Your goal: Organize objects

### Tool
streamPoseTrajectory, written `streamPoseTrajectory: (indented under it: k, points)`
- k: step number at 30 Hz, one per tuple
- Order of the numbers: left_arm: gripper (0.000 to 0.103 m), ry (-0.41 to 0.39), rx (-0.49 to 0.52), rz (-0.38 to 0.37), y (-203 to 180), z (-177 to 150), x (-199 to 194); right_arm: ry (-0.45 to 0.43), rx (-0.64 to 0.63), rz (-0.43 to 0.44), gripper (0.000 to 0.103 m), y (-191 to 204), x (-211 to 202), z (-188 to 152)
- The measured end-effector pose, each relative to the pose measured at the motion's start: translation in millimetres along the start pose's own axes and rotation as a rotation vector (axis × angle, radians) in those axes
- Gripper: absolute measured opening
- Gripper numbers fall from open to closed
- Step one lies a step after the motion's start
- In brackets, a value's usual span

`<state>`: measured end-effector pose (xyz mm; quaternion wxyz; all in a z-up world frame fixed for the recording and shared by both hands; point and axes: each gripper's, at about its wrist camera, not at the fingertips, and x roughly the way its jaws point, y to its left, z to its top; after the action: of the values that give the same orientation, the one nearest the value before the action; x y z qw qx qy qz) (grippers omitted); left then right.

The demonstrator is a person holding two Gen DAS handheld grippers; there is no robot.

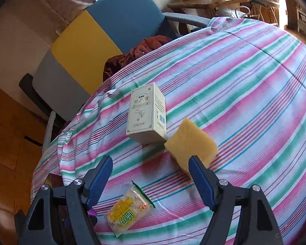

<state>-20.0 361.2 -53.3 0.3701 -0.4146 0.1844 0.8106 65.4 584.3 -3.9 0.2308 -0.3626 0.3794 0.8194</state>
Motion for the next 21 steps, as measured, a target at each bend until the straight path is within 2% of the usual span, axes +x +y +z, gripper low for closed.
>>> streamPoseTrajectory:
  k: [4, 11, 12, 14, 16, 21]
  points:
    - [0.054, -0.017, 0.016, -0.02, -4, -4, -5, 0.027, -0.098, -0.079, 0.078, 23, 29, 26]
    - [0.054, -0.015, 0.008, -0.052, 0, -17, -14, 0.127, -0.139, -0.253, 0.078, 31, 109, 58]
    - [0.054, -0.015, 0.009, -0.051, 1, -18, -15, 0.147, -0.136, -0.26, 0.078, 30, 119, 60]
    - [0.054, -0.013, -0.004, -0.053, 6, -20, -18, 0.185, -0.155, -0.255, 0.054, 28, 132, 59]
    - [0.054, -0.017, -0.022, -0.057, 11, -22, -22, 0.182, -0.182, -0.272, 0.052, 29, 132, 54]
    - [0.054, -0.066, -0.044, -0.066, 16, -21, -41, 0.226, -0.339, -0.217, 0.051, 43, 122, 20]
